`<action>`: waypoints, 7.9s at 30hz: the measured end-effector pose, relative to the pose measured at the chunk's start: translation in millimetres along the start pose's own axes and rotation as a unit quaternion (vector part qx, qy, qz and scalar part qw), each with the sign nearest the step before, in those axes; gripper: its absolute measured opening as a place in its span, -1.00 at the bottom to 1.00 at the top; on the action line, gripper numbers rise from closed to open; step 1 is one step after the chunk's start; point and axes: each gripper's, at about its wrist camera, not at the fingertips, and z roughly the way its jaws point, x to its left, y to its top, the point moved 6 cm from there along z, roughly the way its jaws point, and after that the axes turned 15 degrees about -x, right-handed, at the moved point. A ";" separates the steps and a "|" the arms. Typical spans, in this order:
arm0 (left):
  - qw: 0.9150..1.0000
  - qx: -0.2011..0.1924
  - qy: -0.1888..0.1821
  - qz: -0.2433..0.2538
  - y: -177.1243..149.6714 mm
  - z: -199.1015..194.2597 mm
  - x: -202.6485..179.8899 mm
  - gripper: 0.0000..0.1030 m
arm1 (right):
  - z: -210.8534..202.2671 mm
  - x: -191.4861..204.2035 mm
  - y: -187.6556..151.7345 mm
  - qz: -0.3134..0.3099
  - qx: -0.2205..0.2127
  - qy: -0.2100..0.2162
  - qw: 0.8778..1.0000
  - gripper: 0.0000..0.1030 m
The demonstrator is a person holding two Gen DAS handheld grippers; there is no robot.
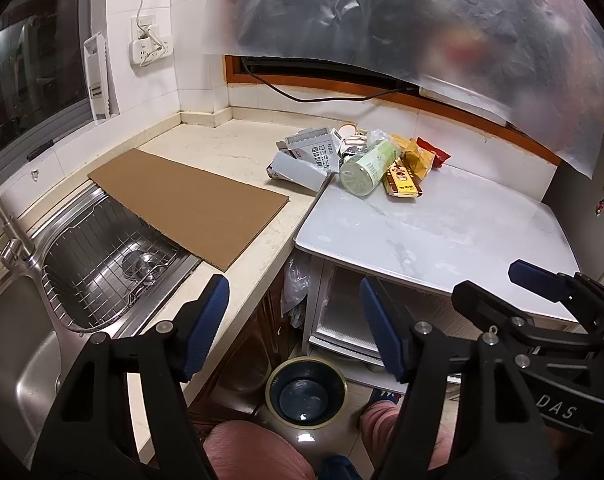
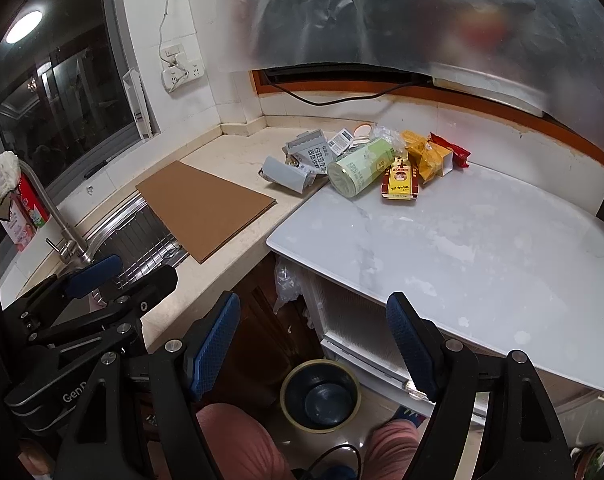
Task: Collect trash
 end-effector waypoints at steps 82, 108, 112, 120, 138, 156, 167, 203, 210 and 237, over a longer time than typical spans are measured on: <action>1.000 0.007 -0.006 -0.024 49.6 47.2 25.4 0.27 | 23.3 -1.6 49.7 -0.026 -0.035 -0.006 0.999 0.50; 0.979 0.120 -0.047 -0.161 68.0 298.4 32.2 0.27 | 299.8 -121.7 112.2 0.184 0.061 0.037 0.980 0.50; 0.974 0.136 -0.041 -0.176 62.7 326.4 32.1 0.27 | 336.5 -134.8 117.9 0.229 0.075 0.030 0.970 0.50; 0.968 0.165 -0.019 -0.190 49.3 355.3 28.6 0.27 | 390.6 -144.3 115.3 0.261 0.110 0.017 0.959 0.50; 0.961 0.142 -0.006 -0.239 40.5 382.8 25.1 -0.42 | 429.5 -115.7 81.9 0.279 0.109 0.025 0.954 0.25; 0.982 -0.019 -0.008 -0.187 78.3 207.7 65.8 -0.45 | 291.7 -57.4 75.7 0.214 0.037 0.120 0.969 0.22; 0.995 -0.070 0.017 -0.074 -2.2 64.1 68.2 -0.47 | 187.3 15.8 -39.6 0.060 0.041 0.179 0.981 0.22; 0.975 0.149 0.008 0.164 -279.5 219.5 3.9 -0.45 | 284.7 -74.0 -345.8 0.023 0.265 0.078 0.961 0.31; 0.971 0.168 0.013 0.169 -276.5 226.2 10.5 -0.33 | 299.8 -78.9 -333.3 0.028 0.274 0.086 0.957 0.45; 0.983 0.134 -0.020 0.123 -220.3 155.8 -21.1 0.09 | 182.8 -66.1 -245.9 0.031 0.215 0.089 0.972 0.56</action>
